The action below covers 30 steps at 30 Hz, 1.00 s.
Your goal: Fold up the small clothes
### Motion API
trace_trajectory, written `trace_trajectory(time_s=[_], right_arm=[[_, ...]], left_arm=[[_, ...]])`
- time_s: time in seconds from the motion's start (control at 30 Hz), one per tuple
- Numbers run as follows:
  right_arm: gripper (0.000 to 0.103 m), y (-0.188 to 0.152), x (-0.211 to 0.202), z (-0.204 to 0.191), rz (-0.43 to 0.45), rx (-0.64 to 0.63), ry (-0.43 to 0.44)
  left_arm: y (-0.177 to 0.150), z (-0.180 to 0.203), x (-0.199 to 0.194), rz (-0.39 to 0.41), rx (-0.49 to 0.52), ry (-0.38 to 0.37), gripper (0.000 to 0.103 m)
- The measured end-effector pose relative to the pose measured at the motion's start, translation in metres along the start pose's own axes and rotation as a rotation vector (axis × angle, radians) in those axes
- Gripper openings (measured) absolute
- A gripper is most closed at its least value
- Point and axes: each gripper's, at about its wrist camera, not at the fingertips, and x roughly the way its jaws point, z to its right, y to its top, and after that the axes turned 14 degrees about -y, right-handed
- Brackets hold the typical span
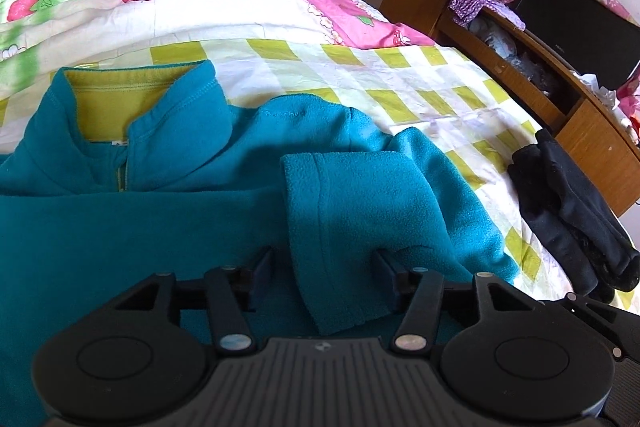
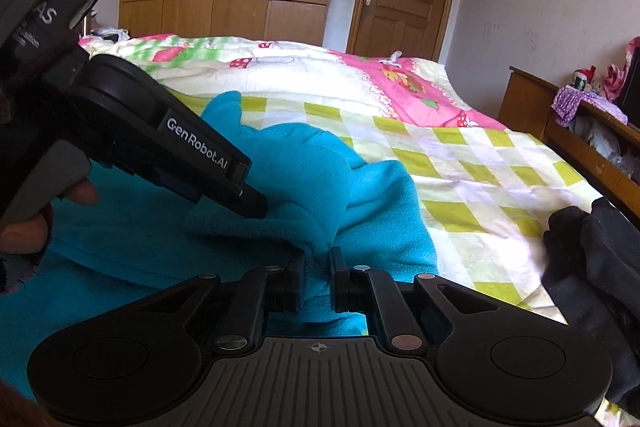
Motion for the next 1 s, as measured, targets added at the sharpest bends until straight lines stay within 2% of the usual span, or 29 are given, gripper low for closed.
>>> trace_trajectory(time_s=[0.03, 0.13, 0.27, 0.37, 0.43, 0.5, 0.53, 0.57, 0.63, 0.67, 0.73, 0.77, 0.8, 0.87, 0.93, 1.0], right_arm=[[0.008, 0.000, -0.001, 0.003, -0.002, 0.015, 0.005], [0.008, -0.002, -0.003, 0.009, 0.004, 0.033, 0.003], [0.008, -0.008, -0.002, 0.014, -0.002, 0.059, 0.019], [0.009, -0.009, -0.006, 0.008, 0.003, 0.042, 0.017], [0.010, -0.011, -0.009, 0.005, 0.016, 0.025, 0.015], [0.012, -0.011, -0.009, 0.002, 0.017, 0.012, 0.021], [0.013, -0.011, -0.008, 0.001, 0.021, 0.008, 0.017], [0.013, -0.010, -0.008, -0.001, 0.027, 0.005, 0.016], [0.015, -0.009, -0.007, -0.002, 0.033, -0.006, 0.019], [0.015, -0.009, -0.007, -0.003, 0.042, -0.010, 0.019], [0.014, -0.009, -0.006, -0.006, 0.057, -0.035, 0.000], [0.014, -0.009, -0.006, -0.007, 0.056, -0.050, -0.018], [0.010, -0.008, -0.006, -0.004, 0.053, -0.040, -0.024], [0.009, -0.004, -0.013, 0.012, 0.040, 0.036, 0.006], [0.009, -0.001, -0.028, 0.023, 0.067, 0.084, 0.020], [0.009, -0.003, -0.037, 0.025, 0.087, 0.088, 0.024]], left_arm=[[-0.001, 0.002, -0.001, 0.007, -0.007, -0.005, 0.064], [-0.002, 0.011, -0.009, 0.018, -0.002, -0.041, 0.022], [0.000, 0.007, -0.015, 0.037, -0.015, -0.026, 0.020], [0.004, 0.000, -0.017, 0.024, -0.065, -0.072, 0.020], [0.005, 0.001, -0.017, 0.033, -0.065, -0.059, 0.021], [0.008, 0.004, -0.008, -0.008, -0.036, -0.037, 0.032], [0.009, 0.004, -0.002, -0.029, -0.033, -0.019, 0.044], [0.009, 0.004, 0.005, -0.048, -0.022, -0.008, 0.051], [0.008, 0.007, 0.015, -0.064, -0.006, 0.026, 0.050], [0.007, 0.009, 0.016, -0.062, 0.000, 0.034, 0.044], [0.009, 0.014, 0.010, -0.049, 0.001, 0.009, 0.021], [0.011, 0.017, 0.003, -0.031, 0.008, -0.004, 0.021], [0.012, 0.021, -0.005, -0.008, 0.019, -0.020, 0.021], [0.014, 0.026, -0.022, 0.035, 0.017, -0.054, 0.021], [0.011, 0.027, -0.038, 0.079, -0.005, -0.090, 0.021], [0.004, 0.022, -0.045, 0.095, -0.035, -0.091, 0.021]])
